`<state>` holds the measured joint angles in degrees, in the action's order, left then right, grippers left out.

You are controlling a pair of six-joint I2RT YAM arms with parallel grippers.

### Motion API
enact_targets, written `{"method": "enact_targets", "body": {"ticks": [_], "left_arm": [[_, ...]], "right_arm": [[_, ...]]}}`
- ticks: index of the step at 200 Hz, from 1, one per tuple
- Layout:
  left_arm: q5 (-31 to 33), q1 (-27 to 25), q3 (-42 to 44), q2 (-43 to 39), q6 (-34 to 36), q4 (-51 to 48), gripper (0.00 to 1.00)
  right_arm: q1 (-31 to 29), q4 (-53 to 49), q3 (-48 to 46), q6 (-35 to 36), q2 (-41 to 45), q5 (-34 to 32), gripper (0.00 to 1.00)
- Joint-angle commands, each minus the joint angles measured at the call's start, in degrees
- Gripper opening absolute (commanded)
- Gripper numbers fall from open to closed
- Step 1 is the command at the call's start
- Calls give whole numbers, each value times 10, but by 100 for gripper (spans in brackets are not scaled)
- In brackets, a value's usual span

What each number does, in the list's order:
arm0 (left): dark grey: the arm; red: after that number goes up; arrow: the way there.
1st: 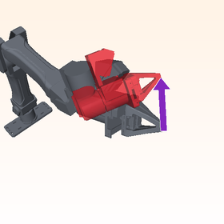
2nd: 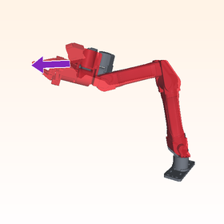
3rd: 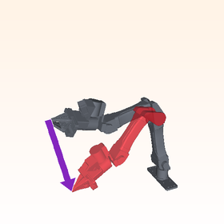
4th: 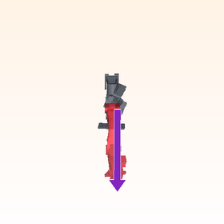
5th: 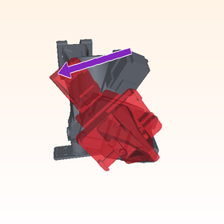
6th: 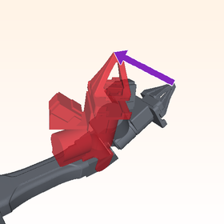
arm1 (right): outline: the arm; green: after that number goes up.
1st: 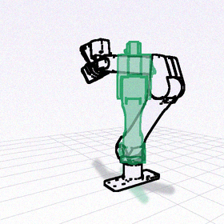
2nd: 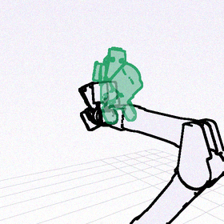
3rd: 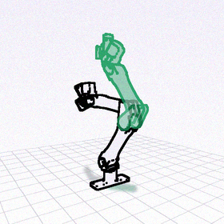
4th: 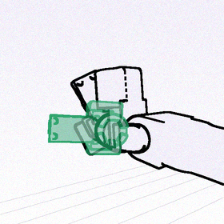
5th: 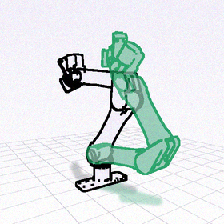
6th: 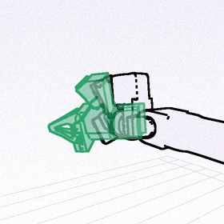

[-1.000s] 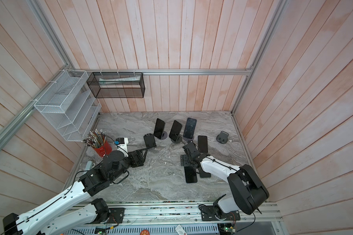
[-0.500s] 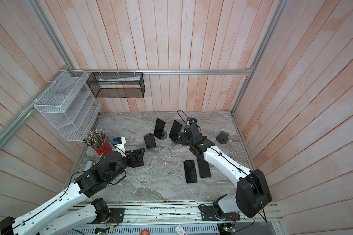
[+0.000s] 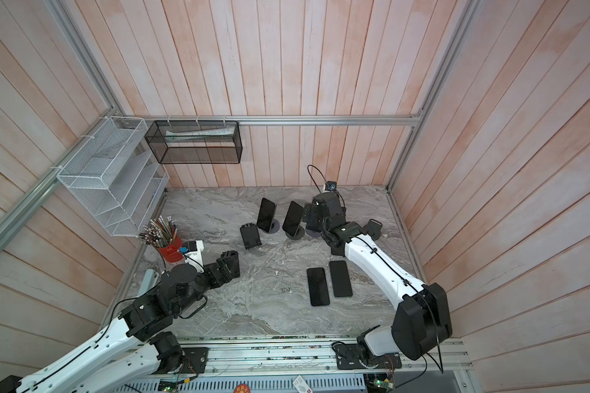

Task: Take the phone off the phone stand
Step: 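Swing the right gripper to the pink-edged phone on its far round stand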

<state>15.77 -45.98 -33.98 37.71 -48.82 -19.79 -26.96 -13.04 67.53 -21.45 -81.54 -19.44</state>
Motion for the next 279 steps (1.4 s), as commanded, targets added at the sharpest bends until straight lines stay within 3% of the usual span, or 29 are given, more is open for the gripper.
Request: {"method": "enact_targets", "body": {"ticks": [1,54,133,155,185,207,239,279], "left_arm": [[-18,-1,4,-22,-9,4,98],[0,-1,-4,-56,25,-13,98],[14,-1,-39,-27,37,-24,98],[22,-1,-58,-31,34,-65,99],[33,-1,-22,-69,21,-48,98],[13,-1,-4,-98,-25,-60,98],[9,-1,27,-134,-51,-68,98],[-25,-1,10,-124,-62,-95,98]], "right_arm": [[19,-8,11,8,-13,-5,97],[70,-41,90,12,-90,50,98],[81,-74,172,2,-146,54,98],[81,-67,165,-1,-138,66,98],[81,-36,112,-13,-103,51,98],[78,-31,66,-26,-63,80,94],[76,14,-13,-33,10,52,95],[75,12,-33,-40,23,92,95]]}}
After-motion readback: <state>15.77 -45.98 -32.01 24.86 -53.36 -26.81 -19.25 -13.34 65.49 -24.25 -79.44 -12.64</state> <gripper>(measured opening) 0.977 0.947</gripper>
